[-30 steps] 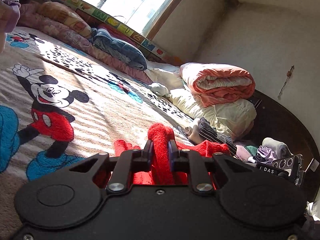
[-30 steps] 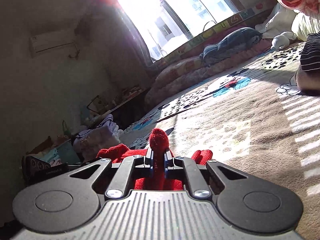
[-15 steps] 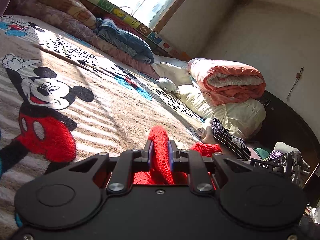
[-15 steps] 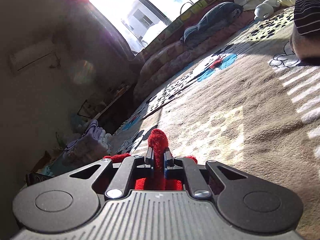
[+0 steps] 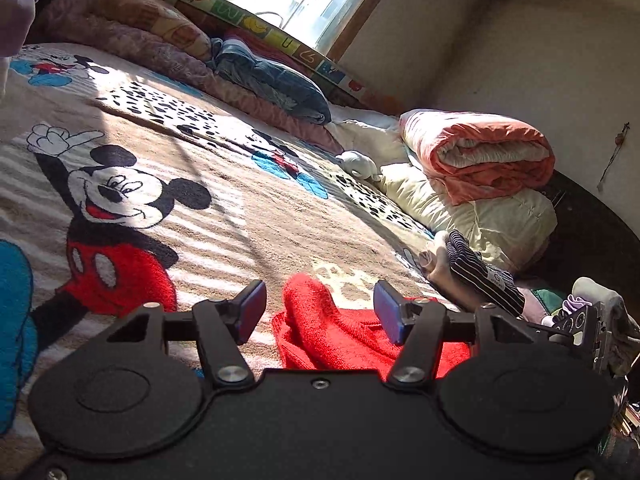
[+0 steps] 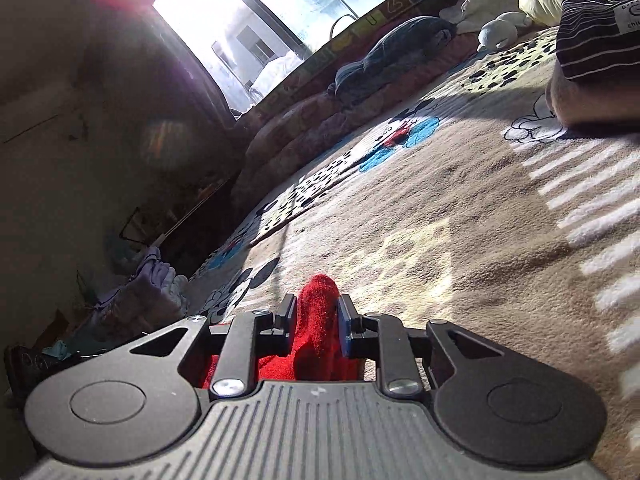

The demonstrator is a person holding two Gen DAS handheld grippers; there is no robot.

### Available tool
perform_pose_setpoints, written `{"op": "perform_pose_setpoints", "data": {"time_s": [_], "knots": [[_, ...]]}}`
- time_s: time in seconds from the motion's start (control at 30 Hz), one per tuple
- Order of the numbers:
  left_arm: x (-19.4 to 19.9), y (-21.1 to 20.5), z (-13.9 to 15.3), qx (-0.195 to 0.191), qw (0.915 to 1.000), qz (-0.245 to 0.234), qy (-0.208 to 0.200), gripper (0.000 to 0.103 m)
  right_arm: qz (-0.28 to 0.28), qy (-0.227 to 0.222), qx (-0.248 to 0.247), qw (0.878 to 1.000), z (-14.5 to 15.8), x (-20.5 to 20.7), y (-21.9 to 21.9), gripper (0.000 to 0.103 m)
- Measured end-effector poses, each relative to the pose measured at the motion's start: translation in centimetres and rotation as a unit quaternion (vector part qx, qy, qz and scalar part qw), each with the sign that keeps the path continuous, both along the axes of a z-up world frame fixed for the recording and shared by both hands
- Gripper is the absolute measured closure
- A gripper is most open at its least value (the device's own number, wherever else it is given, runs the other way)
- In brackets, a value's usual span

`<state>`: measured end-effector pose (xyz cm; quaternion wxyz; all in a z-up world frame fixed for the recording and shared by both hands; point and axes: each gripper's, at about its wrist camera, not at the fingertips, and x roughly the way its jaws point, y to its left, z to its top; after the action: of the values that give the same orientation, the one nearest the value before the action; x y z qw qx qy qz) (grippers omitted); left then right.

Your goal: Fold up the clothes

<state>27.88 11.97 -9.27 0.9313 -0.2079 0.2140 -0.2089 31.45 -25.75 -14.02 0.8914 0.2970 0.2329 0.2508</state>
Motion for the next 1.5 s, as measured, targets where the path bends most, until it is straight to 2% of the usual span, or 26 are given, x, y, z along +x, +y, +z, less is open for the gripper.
{"op": "perform_pose_setpoints", "data": {"time_s": [0.03,0.1,0.13,0.2,0.37,0.4,0.53,0.6,0.63,0.73,0.87,0.93,1.0,1.07,1.1,1.17,1.2,1.23,1.33,1.5], "knots": [[-0.9,-0.2,0.6,0.008,0.9998,-0.001,-0.016,0.046,-0.005,-0.015,-0.014,1.000,0.6,-0.7,0.0,0.058],[-2.7,-0.7,1.7,0.024,0.9986,-0.004,-0.048,0.048,-0.006,-0.053,-0.058,0.997,2.1,-2.5,0.4,0.059],[-3.7,-1.2,2.2,0.039,0.9974,-0.007,-0.061,0.056,0.000,-0.072,-0.086,0.994,2.9,-3.5,0.9,0.059],[-4.8,-2.3,2.2,0.067,0.9955,-0.019,-0.064,0.067,0.023,-0.108,-0.142,0.984,4.3,-6.1,1.9,0.059],[-6.2,-4.9,1.2,0.136,0.9884,-0.036,-0.056,0.069,0.078,-0.160,-0.239,0.955,5.2,-10.9,5.7,0.059],[-6.5,-5.4,1.0,0.150,0.9864,-0.040,-0.054,0.069,0.086,-0.162,-0.253,0.950,5.0,-11.3,6.5,0.060],[-7.0,-6.9,-0.1,0.193,0.9788,-0.056,-0.041,0.069,0.100,-0.120,-0.293,0.943,2.7,-10.6,8.7,0.059],[-6.0,-6.9,-1.8,0.209,0.9754,-0.069,-0.011,0.068,0.107,-0.096,-0.289,0.947,2.0,-9.9,8.9,0.057],[-5.9,-7.0,-2.3,0.219,0.9732,-0.071,-0.009,0.068,0.109,-0.090,-0.289,0.947,2.1,-9.7,8.9,0.057],[-5.4,-6.6,-2.9,0.205,0.9754,-0.081,-0.008,0.067,0.107,-0.084,-0.288,0.948,2.1,-9.7,8.9,0.056],[-5.7,-6.2,-2.4,0.194,0.9776,-0.083,-0.010,0.065,0.095,-0.121,-0.292,0.944,3.0,-11.3,8.9,0.056],[-6.6,-6.1,-1.4,0.192,0.9776,-0.084,-0.024,0.064,0.080,-0.138,-0.287,0.944,3.5,-12.2,8.6,0.056],[-8.0,-6.1,0.0,0.191,0.9769,-0.085,-0.046,0.056,0.084,-0.112,-0.282,0.949,2.8,-12.4,8.3,0.055],[-8.8,-6.3,0.2,0.190,0.9768,-0.084,-0.050,0.054,0.087,-0.097,-0.279,0.951,2.1,-12.7,8.1,0.055],[-8.9,-6.7,-0.4,0.204,0.9741,-0.089,-0.042,0.054,0.087,-0.094,-0.278,0.952,2.0,-12.7,8.1,0.055],[-8.4,-8.2,-2.0,0.260,0.9609,-0.092,-0.026,0.052,0.089,-0.083,-0.278,0.953,1.8,-12.5,8.2,0.053],[-8.2,-8.6,-2.6,0.272,0.9577,-0.091,-0.027,0.047,0.089,-0.080,-0.278,0.953,1.8,-12.5,8.2,0.053],[-8.0,-8.8,-3.1,0.280,0.9555,-0.089,-0.029,0.047,0.085,-0.083,-0.277,0.953,1.9,-12.7,8.2,0.053],[-7.6,-8.2,-2.4,0.263,0.9605,-0.080,-0.040,0.048,0.085,-0.112,-0.272,0.952,2.8,-13.8,8.2,0.054],[-6.9,-7.2,-1.1,0.235,0.9679,-0.067,-0.058,0.049,0.070,-0.164,-0.306,0.935,4.1,-12.0,9.1,0.054]]}}
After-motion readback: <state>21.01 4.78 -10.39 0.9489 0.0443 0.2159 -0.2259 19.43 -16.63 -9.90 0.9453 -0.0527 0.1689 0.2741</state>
